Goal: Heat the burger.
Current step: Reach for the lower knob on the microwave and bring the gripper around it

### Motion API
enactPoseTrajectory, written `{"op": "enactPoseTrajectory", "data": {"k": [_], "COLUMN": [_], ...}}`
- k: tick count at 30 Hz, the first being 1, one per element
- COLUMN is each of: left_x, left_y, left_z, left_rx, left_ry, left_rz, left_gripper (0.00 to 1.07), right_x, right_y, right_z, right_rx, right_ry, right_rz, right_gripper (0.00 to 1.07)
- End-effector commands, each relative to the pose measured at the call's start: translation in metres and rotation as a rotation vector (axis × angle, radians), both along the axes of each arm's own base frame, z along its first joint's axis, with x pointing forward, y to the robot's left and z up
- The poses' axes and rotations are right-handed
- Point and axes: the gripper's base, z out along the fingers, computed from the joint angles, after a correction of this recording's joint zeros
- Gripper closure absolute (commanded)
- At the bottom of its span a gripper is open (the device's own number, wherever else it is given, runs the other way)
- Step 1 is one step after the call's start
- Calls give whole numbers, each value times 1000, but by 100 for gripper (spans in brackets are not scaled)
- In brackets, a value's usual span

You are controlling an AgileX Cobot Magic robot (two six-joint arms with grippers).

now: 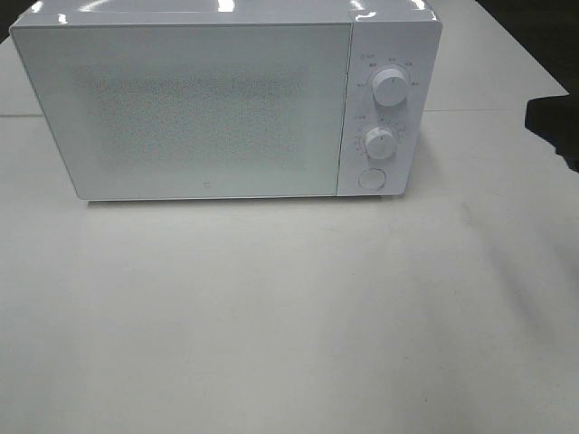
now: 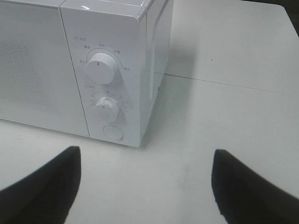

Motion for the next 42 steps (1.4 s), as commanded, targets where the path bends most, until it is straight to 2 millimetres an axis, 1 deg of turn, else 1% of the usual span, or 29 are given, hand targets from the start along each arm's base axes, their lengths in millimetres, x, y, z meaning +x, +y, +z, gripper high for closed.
{"op": "enactPoseTrajectory", "data": {"k": [1, 3, 4, 6, 10, 11, 12, 13, 14, 15, 16, 18, 20, 21, 23, 25, 26, 29, 30, 31, 32, 34, 35, 37, 38, 39, 40, 42], "left_x": [-3, -3, -3, -3, -3, -3, -3, -3, -3, -3, -3, -3, -3, -3, -3, -3, -3, -3, -3, -3, -3, -3, -3, -3, -3, -3, -3, -3], "left_y": [-1, -1, -1, -1, -1, -1, -1, -1, -1, -1, -1, -1, -1, -1, -1, -1, -1, -1, -1, -1, -1, -1, -1, -1, -1, -1, -1, -1], "left_z": [0, 0, 0, 0, 0, 0, 0, 0, 0, 0, 0, 0, 0, 0, 0, 0, 0, 0, 0, 0, 0, 0, 0, 0, 0, 0, 0, 0], "left_rx": [-5, -5, -5, -5, -5, -5, -5, -5, -5, -5, -5, -5, -5, -5, -5, -5, -5, -5, -5, -5, -5, -5, -5, -5, -5, -5, -5, -5], "left_ry": [-31, -31, -31, -31, -31, -31, -31, -31, -31, -31, -31, -31, -31, -31, -31, -31, -31, -31, -31, -31, -31, -31, -31, -31, -31, -31, -31, -31], "left_rz": [-3, -3, -3, -3, -3, -3, -3, -3, -3, -3, -3, -3, -3, -3, -3, -3, -3, -3, -3, -3, -3, -3, -3, -3, -3, -3, -3, -3], "left_gripper": [6, 6, 6, 6, 6, 6, 6, 6, 6, 6, 6, 6, 6, 6, 6, 6, 6, 6, 6, 6, 6, 6, 6, 6, 6, 6, 6, 6], "right_x": [9, 19, 19, 27, 32, 36, 37, 37, 39, 39, 40, 41, 42, 42, 46, 46, 46, 47, 47, 47, 47, 46, 46, 43, 43, 42, 41, 40], "right_y": [2, 6, 6, 10, 11, 10, 10, 10, 8, 8, 7, 5, 0, 0, -5, -4, -1, 2, 11, 15, 15, 26, 26, 41, 41, 45, 54, 57], "right_z": [-2, -5, -5, -11, -18, -26, -30, -30, -37, -37, -45, -49, -60, -60, -73, -76, -80, -83, -89, -92, -92, -101, -101, -109, -109, -111, -114, -115], "right_rx": [14, 15, 15, 29, 47, 50, 42, 42, -4, -4, -36, -42, -31, -31, 13, 19, 26, 12, -13, -23, -23, -31, -31, -48, -48, -48, -43, -41], "right_ry": [-32, -67, -67, -137, -171, -179, -179, -179, -190, -190, -201, -200, -191, -191, -157, -156, -166, -166, -165, -164, -164, -167, -167, -179, -179, -182, -177, -174], "right_rz": [6, 26, 26, 51, 48, 28, 21, 21, 19, 19, 3, -8, -74, -74, -170, -180, -204, -203, -191, -193, -193, -204, -204, -208, -208, -208, -208, -207], "right_gripper": [32, 32, 32, 32, 32, 32, 32, 32, 32, 32, 32, 32, 32, 32, 32, 32, 32, 32, 32, 32, 32, 32, 32, 32, 32, 32, 32, 32]}}
